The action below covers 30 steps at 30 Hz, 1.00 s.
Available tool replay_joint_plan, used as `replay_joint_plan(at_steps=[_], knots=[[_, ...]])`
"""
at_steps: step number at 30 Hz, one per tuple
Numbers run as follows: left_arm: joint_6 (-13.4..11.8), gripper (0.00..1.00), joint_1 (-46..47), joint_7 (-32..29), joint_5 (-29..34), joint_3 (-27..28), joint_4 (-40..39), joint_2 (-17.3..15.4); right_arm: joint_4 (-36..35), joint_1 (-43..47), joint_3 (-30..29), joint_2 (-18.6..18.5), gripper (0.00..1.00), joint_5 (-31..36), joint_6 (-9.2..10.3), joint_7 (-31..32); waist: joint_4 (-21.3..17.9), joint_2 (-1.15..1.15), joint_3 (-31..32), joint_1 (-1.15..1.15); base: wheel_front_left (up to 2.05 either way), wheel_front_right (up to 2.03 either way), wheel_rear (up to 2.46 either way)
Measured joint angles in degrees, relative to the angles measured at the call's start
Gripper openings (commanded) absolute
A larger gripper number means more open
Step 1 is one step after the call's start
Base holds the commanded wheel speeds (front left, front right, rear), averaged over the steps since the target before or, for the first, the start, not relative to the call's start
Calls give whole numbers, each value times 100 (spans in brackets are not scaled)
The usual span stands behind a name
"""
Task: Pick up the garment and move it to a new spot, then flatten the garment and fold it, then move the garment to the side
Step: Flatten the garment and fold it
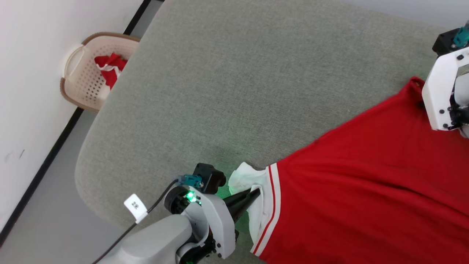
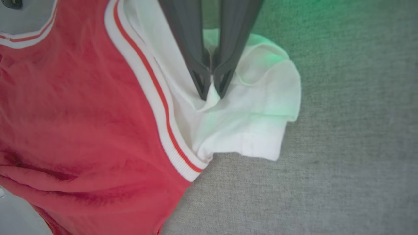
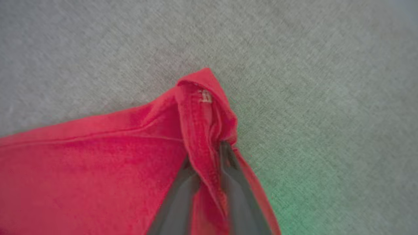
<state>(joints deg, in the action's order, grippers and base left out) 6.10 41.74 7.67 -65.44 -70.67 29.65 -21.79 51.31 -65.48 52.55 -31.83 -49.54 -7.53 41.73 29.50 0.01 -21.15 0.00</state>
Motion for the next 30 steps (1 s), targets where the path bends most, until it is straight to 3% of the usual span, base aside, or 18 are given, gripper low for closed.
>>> replay_joint_plan(at_steps=[6,15,20,22,30], knots=[[82,0,18,93,-29,1,174,43,102,-181,253,4,0,-129,-1,55,23,0,-100,0,0,0,0],[136,0,121,54,-123,0,276,-91,75,-300,549,88,0,-398,-2,-400,-224,0,-15,0,0,0,0],[125,0,381,-140,-143,58,245,-483,-147,-309,799,74,0,-548,-1,-649,-435,0,138,0,0,0,0],[78,0,658,-352,-81,93,145,-802,-352,-337,955,7,0,-648,0,-812,-586,0,267,0,0,0,0],[3,0,1762,-1038,70,286,-272,-1356,-698,-715,1113,-133,0,-792,0,-1448,-972,0,627,0,0,0,0]])
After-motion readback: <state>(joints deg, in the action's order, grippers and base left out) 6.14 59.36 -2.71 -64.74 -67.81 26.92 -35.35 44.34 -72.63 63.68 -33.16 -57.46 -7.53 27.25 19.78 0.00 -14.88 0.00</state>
